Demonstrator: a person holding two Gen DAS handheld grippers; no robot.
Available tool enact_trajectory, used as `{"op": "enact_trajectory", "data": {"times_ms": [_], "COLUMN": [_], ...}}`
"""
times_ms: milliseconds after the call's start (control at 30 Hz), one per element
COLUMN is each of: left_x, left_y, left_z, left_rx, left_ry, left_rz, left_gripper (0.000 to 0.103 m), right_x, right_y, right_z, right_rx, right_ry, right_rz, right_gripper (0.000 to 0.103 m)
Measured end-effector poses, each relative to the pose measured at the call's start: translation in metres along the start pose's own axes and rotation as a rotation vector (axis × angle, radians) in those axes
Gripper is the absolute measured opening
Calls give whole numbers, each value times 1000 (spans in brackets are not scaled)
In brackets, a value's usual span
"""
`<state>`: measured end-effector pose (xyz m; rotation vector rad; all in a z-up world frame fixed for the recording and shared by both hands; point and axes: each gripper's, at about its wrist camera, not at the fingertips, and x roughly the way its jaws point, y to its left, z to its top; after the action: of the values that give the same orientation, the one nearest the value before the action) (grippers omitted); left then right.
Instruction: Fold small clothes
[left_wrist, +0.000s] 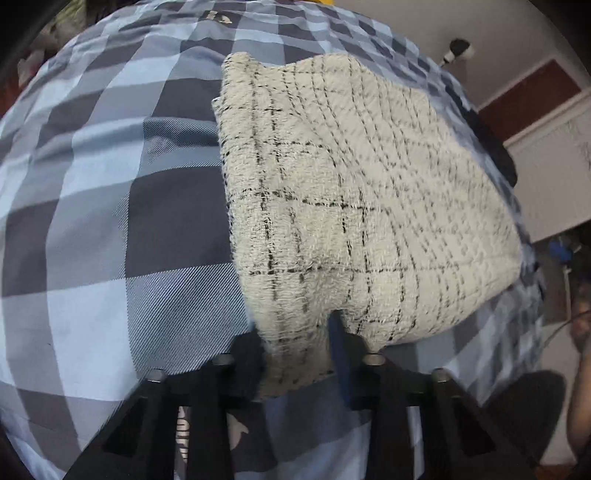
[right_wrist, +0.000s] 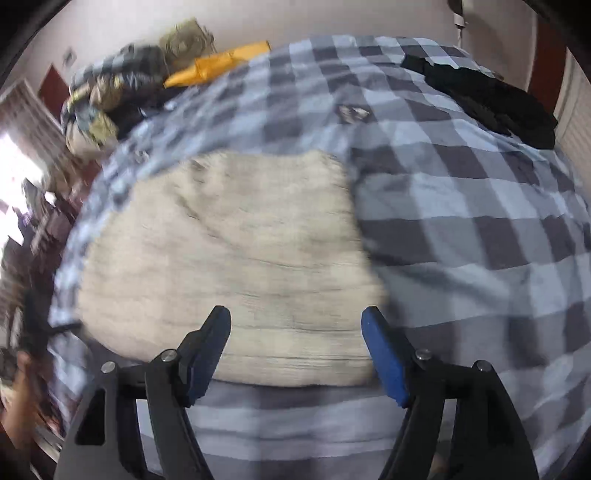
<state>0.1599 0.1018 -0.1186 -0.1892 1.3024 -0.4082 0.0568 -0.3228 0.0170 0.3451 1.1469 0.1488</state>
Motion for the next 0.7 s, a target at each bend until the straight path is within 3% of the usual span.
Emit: {"op": "enact_trajectory", "data": {"times_ms": [167,233,333,367,467,567,633,667,700], "left_x": [-13,-15,-18,-23,-45,-66,-70,-70,-69], "left_y": [-4,-6,-8,-10,-21,-43,-59,-64,-69], "left_z": [-4,-9,-17,-19,-16,-7,1,6,12], "left_rx": [5,10,28,32,29,21,-1,-5,-4], "left_ry": [-12,3,31,18,-74,-173,-207,-215,-223], "left_rz": [103,192,523,594,602,600,566,552,540], "left_gripper": [15,15,15,16,16,18,32,63,103], "right_x": [19,28,43,48,55,62,71,79,85], "right_y": [35,48,62,66,76,82,91,95,99], "right_z": [-8,-12,-17,-19,-20,-14,-10,-7,-5], "right_rx": [135,149,117,82,-14,-52,-73,-85,-100], "right_ry": [-20,-41,-58,-58,-52,-38,-23,-7,2], "right_rz": [120,144,64,17,-88,-64,-31,-17,-8], "right_gripper": [70,70,70,70,70,70,70,70,70]}}
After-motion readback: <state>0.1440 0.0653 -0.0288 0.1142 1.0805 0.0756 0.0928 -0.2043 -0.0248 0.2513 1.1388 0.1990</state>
